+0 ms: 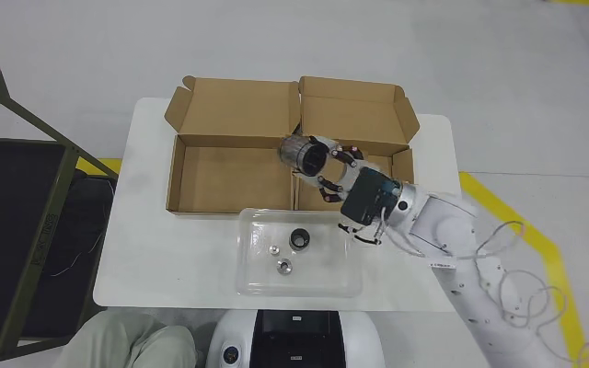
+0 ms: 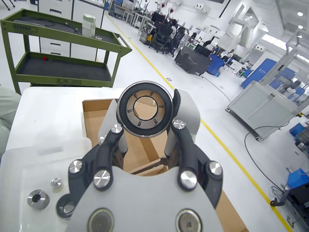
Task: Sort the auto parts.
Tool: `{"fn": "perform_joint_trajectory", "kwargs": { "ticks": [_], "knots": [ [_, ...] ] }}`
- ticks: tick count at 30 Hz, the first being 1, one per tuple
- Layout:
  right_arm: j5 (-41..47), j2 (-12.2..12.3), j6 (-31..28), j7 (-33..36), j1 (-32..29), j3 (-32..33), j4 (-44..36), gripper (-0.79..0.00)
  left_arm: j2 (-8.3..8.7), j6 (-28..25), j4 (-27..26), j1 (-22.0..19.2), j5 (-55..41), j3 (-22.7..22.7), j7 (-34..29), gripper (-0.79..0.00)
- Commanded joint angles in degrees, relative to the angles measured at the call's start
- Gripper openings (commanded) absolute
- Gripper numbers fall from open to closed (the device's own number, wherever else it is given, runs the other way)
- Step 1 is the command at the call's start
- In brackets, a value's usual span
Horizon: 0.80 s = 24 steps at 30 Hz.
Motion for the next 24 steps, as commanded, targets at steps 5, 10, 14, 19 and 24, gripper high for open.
{"fn": "perform_joint_trajectory", "kwargs": {
  "ticks": [5,10,14,19,24],
  "knots": [
    [-1.54,0.03,2.44,-3.35,-1.07,1.06,-2.38,-0.785,0.00,0.00,0.00,0.00,0.00,0.00,0.00,0.000],
    [-2.93,0.10,2.99,-5.14,-2.37,1.15,-3.72,-0.785,0.00,0.00,0.00,0.00,0.00,0.00,0.00,0.000],
    [-3.62,0.12,3.34,-7.02,-3.15,1.23,-3.63,-0.785,0.00,0.00,0.00,0.00,0.00,0.00,0.00,0.000],
    [-3.96,0.12,3.39,-8.73,-3.52,1.35,-2.97,-0.785,0.00,0.00,0.00,0.00,0.00,0.00,0.00,0.000],
    [-4.09,0.09,3.23,-9.29,-3.53,1.31,-2.41,-0.785,0.00,0.00,0.00,0.00,0.00,0.00,0.00,0.000]
  ]
}}
